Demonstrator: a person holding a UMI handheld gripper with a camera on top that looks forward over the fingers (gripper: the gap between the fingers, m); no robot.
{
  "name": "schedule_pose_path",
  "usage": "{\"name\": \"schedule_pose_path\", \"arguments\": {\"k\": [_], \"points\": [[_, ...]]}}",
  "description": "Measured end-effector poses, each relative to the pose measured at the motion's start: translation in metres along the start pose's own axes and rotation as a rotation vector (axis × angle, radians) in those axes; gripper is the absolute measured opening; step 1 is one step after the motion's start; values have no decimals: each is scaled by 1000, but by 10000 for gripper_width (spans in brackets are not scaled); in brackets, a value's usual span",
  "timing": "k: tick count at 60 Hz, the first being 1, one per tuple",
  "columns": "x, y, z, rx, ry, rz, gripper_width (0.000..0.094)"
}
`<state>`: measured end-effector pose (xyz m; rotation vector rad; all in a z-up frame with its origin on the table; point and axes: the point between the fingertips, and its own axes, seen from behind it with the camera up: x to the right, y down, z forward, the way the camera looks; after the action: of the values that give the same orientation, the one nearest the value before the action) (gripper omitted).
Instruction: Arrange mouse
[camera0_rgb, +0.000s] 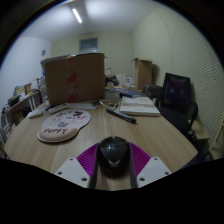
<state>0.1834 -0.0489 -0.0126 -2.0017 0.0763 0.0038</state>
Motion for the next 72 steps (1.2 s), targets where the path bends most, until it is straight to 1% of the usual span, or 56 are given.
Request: {"name": "schedule_pose_path", "arguments": {"k": [5, 8, 10, 14, 20, 23, 27, 30, 32, 39, 47, 51, 52, 54, 62, 64, 65, 66, 68, 70, 71, 72], "points": [[0, -1, -3, -46, 16, 36, 418], [-4, -10, -10, -71, 11, 82, 409], [-4, -32, -16, -44, 22, 84, 409], [-8, -91, -28, 42, 59, 51, 388], [-51, -181, -26, 160, 17, 68, 385], [-74, -209, -18, 193, -3, 50, 386], [-112, -223, 4, 199, -31, 24, 383], [-141, -215, 26, 178, -62, 24, 382], [-156, -208, 40, 150, -79, 17, 382], [-194, -149, 88, 26, -103, -47, 384], [-201, -87, 126, -96, -92, -106, 396], [-204, -66, 137, -144, -103, -101, 398], [-204, -60, 138, -161, -102, -101, 443], [-203, -62, 140, -152, -105, -94, 441], [-204, -60, 144, -206, -130, -106, 545], [-204, -59, 143, -220, -136, -109, 556], [-204, -59, 142, -231, -138, -110, 579], [-204, -58, 140, -243, -138, -110, 662], [-202, -56, 133, -270, -137, -115, 742], [-201, -56, 126, -283, -138, -124, 857], [-200, -58, 122, -284, -139, -129, 817], [-199, -60, 116, -285, -140, -134, 824]]}}
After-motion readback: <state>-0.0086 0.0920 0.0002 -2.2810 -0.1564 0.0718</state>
